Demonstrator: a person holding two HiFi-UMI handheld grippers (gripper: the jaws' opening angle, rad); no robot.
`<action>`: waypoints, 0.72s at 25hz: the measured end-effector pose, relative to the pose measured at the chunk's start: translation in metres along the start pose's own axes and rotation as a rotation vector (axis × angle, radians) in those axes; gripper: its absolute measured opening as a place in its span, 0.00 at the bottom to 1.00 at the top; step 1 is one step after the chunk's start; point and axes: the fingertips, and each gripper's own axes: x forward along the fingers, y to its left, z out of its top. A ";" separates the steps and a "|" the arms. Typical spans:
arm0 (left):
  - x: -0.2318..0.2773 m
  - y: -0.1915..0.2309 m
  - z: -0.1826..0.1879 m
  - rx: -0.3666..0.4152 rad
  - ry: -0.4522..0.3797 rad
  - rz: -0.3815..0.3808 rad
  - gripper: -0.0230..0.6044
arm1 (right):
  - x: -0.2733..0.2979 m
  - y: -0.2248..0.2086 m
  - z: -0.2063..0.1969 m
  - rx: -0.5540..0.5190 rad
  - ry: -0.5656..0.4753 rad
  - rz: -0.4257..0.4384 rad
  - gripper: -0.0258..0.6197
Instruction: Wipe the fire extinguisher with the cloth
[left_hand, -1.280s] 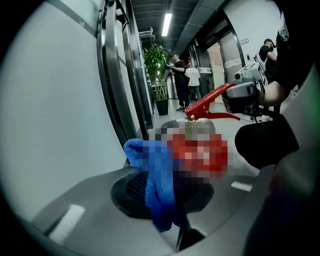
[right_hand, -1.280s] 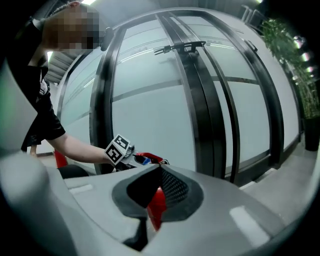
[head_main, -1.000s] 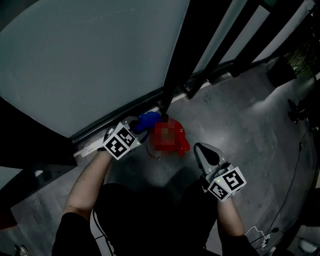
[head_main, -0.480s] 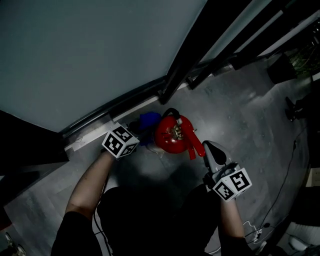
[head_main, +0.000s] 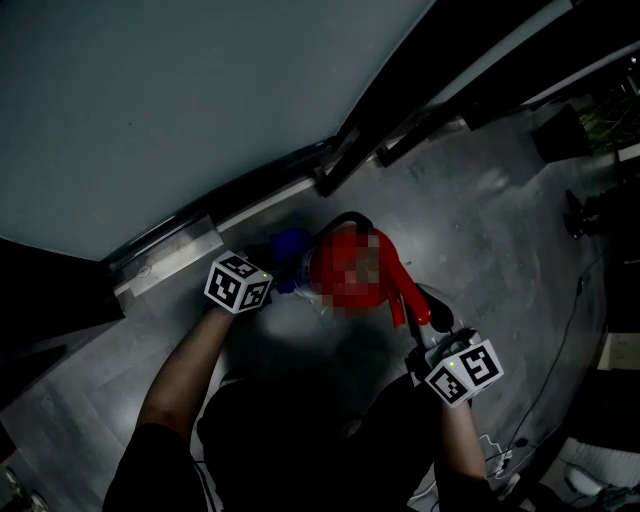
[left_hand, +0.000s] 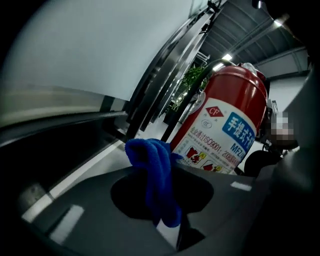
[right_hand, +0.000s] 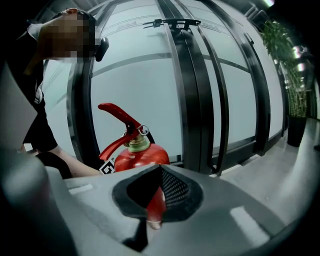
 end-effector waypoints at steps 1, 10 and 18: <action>0.002 0.003 -0.003 -0.036 -0.012 -0.002 0.17 | 0.000 -0.001 -0.002 0.001 0.006 -0.004 0.04; 0.019 0.031 -0.041 -0.460 -0.101 -0.029 0.17 | 0.005 0.002 -0.011 0.001 0.037 -0.013 0.04; 0.016 0.041 -0.061 -0.611 -0.098 -0.026 0.17 | 0.002 0.003 -0.015 0.000 0.054 -0.024 0.04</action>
